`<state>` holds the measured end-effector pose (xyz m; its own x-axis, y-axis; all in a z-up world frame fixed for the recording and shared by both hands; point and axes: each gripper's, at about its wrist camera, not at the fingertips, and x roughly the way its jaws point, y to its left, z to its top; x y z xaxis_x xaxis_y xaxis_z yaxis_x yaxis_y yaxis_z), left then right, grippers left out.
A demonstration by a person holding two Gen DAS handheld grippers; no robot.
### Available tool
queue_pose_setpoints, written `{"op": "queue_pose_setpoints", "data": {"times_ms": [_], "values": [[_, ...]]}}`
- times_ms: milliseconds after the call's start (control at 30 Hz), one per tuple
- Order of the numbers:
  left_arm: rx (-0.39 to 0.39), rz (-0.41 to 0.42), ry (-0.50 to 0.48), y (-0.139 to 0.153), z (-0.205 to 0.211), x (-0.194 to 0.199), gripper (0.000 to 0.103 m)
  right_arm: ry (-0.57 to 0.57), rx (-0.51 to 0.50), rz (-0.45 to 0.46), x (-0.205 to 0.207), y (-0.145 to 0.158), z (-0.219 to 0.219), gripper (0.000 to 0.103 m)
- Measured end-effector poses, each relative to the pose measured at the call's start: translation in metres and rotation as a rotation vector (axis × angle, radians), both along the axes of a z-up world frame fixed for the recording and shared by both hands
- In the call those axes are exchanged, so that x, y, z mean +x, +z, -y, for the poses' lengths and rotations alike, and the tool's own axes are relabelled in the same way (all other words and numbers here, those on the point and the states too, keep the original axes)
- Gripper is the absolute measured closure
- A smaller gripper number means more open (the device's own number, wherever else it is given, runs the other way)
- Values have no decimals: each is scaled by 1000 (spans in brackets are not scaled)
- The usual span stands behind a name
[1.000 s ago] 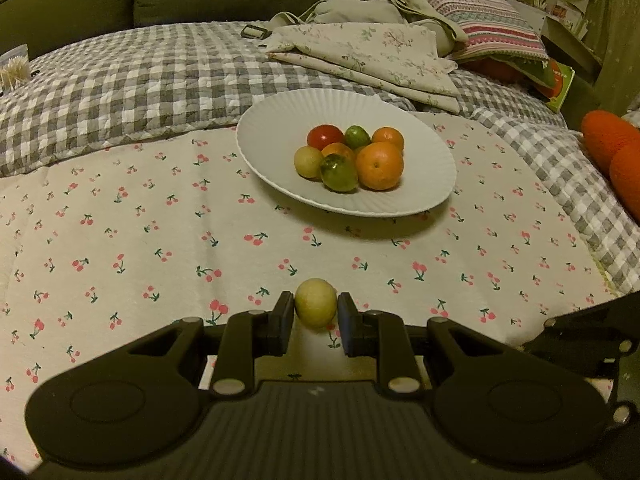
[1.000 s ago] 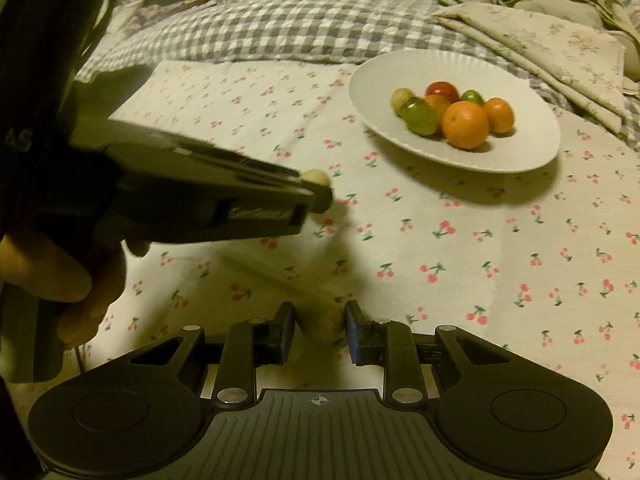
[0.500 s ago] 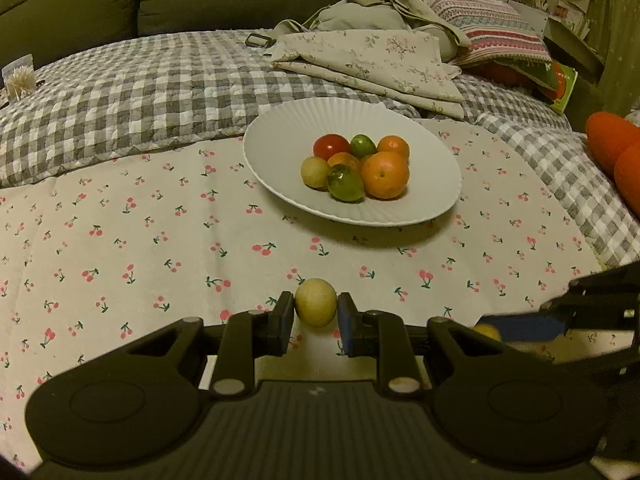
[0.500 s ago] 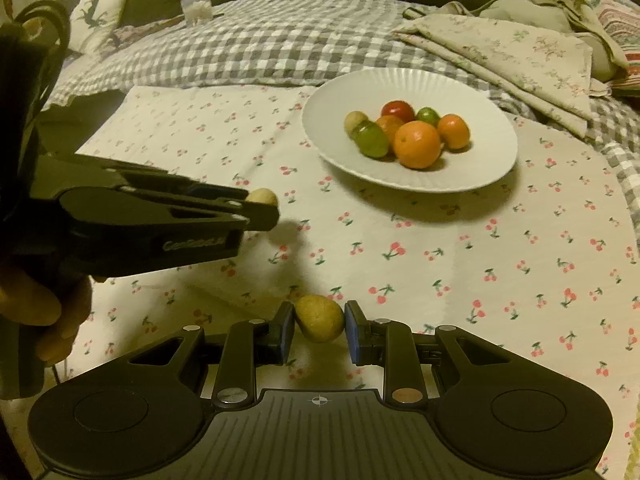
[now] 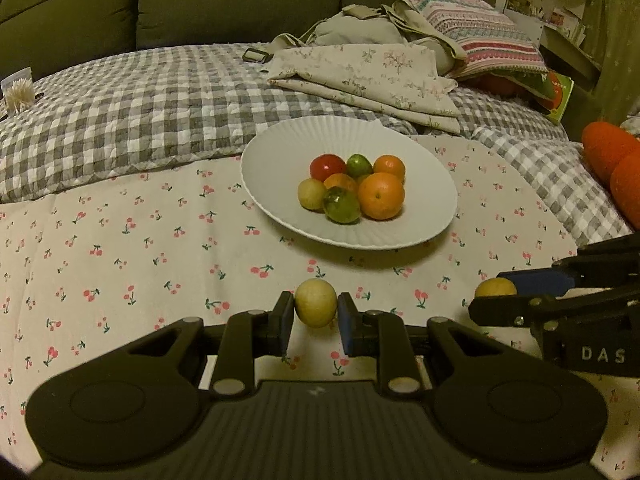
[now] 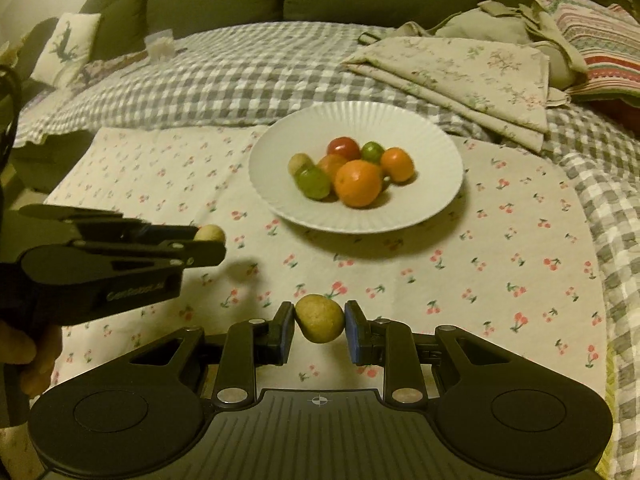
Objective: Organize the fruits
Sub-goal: 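Carry both pale yellow fruits onto the white plate and open both tools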
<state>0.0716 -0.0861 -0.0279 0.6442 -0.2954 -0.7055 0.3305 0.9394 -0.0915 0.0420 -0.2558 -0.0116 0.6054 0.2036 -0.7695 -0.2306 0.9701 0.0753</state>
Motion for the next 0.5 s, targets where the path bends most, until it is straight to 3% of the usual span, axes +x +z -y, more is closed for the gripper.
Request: {"op": "queue_pose_setpoints", "data": {"times_ms": [500], "values": [[-1,38,6,9,-2,20,81,-68,57,19,24,8,23,77]]}}
